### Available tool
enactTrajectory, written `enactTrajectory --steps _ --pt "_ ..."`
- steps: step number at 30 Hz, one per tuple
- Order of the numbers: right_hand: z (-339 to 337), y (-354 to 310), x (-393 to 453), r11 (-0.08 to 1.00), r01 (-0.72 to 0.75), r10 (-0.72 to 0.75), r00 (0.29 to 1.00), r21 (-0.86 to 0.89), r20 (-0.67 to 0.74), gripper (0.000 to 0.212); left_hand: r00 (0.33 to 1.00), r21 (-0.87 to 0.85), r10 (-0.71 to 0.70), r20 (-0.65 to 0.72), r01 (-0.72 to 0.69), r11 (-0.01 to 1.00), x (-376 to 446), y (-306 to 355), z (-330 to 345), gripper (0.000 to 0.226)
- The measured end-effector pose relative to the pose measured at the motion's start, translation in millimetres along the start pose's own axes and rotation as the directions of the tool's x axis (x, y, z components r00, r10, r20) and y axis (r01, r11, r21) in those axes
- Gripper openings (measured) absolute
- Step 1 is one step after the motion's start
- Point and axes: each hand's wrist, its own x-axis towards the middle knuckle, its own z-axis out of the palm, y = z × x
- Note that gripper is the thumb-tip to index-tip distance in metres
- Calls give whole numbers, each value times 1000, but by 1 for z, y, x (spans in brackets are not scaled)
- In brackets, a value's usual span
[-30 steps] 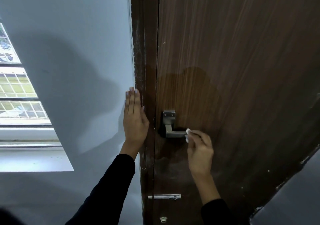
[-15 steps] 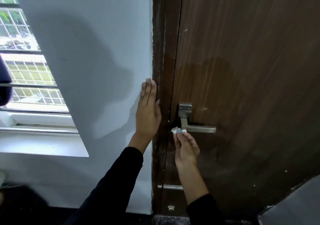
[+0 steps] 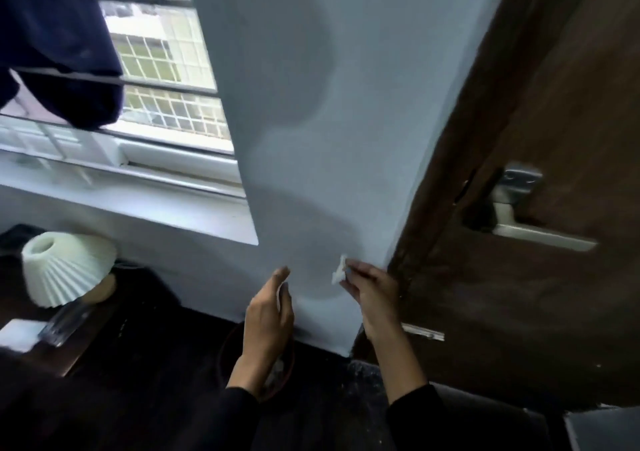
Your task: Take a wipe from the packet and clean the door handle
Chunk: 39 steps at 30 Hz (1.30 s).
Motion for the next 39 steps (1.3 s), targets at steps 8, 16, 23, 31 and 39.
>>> enactTrajectory --steps 8,16,23,31,39 --pt "-12 169 9 837 -178 175 983 -517 -56 16 830 -90 -552 82 557 825 -62 -116 -7 31" --pt "-13 303 30 504 2 197 973 -864 118 17 622 -70 -777 90 783 618 -119 -219 17 30" --pt "-9 391 75 370 149 282 922 -917 264 20 547 -35 -831 102 837 547 -144 -286 61 33" --pt "0 454 129 269 230 315 897 -935 311 22 527 -15 -839 138 848 530 -140 -327 107 34" --pt "-14 402 104 347 114 251 945 -931 210 22 565 -8 -812 146 822 570 -127 -286 91 35"
